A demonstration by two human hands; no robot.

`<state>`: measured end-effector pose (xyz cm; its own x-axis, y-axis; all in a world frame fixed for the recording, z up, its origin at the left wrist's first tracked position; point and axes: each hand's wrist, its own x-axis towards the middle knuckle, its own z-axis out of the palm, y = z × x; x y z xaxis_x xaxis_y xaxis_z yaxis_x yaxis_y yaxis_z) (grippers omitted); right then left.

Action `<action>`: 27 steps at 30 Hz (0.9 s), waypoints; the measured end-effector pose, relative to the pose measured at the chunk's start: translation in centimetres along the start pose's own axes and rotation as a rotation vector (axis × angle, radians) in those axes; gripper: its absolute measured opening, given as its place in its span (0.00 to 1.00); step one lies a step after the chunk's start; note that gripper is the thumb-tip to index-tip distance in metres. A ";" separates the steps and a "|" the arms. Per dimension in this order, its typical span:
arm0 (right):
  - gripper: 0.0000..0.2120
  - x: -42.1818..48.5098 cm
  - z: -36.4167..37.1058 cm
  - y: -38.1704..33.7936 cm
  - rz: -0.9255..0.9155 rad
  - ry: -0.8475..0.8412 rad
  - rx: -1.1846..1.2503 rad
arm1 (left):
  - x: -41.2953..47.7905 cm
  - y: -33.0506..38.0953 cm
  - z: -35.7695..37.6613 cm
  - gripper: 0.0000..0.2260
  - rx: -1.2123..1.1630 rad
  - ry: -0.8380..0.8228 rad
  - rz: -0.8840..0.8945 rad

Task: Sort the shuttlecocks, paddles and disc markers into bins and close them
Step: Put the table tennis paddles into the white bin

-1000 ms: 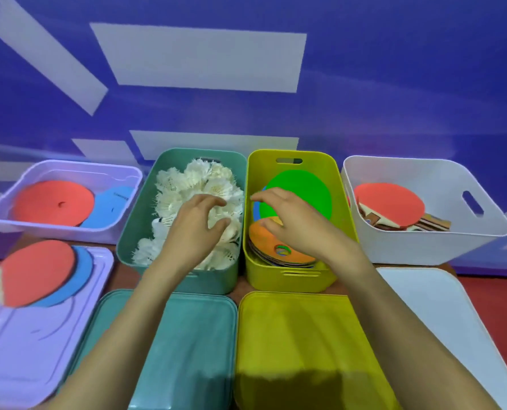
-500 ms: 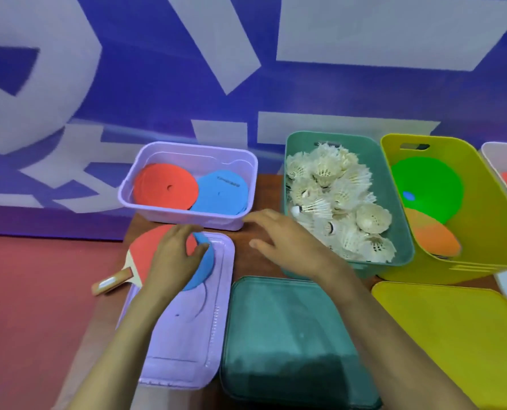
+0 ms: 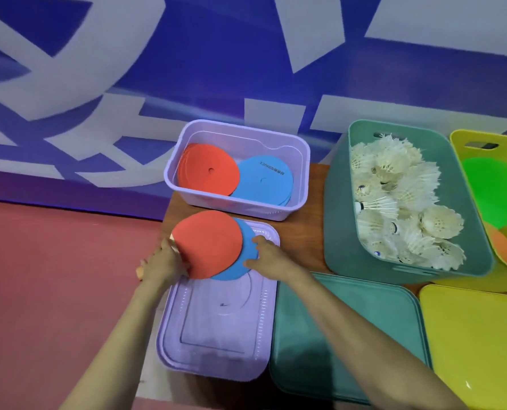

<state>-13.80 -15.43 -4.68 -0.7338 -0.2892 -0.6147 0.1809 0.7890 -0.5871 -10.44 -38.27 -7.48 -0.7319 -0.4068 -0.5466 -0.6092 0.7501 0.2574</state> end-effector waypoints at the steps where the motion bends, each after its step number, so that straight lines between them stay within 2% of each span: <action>1: 0.31 0.5 0.4 -0.3 0.019 0.002 0.052 | 0.4 -0.4 -0.1 0.31 -0.033 -0.015 0.007; 5: 0.29 2.0 2.0 -1.5 0.063 0.046 0.194 | 1.4 -2.3 -0.7 0.41 -0.235 -0.054 0.096; 7: 0.26 2.5 2.7 -1.9 0.066 0.108 0.237 | 0.9 -2.8 -0.7 0.41 -0.265 -0.033 0.178; 13: 0.29 1.9 3.1 -1.8 0.031 0.185 0.349 | -0.7 -2.8 -0.3 0.22 -0.228 0.140 0.300; 17: 0.27 -0.1 1.7 -1.3 -0.145 0.348 0.424 | -3.0 -1.3 -1.0 0.18 -0.340 0.236 0.360; 22: 0.26 -4.0 -2.7 -2.5 -0.358 0.632 0.447 | -6.6 3.2 -2.9 0.14 -0.811 0.169 0.521; 27: 0.26 -9.1 -9.2 -2.6 -0.483 0.869 0.476 | -11.3 9.7 -4.4 0.11 -0.970 0.066 0.700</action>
<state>-13.65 -9.87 7.31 -0.9719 0.1162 0.2045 -0.1521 0.3525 -0.9234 -9.43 -28.71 4.74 -0.9934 -0.1139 -0.0136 -0.0279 0.1249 0.9918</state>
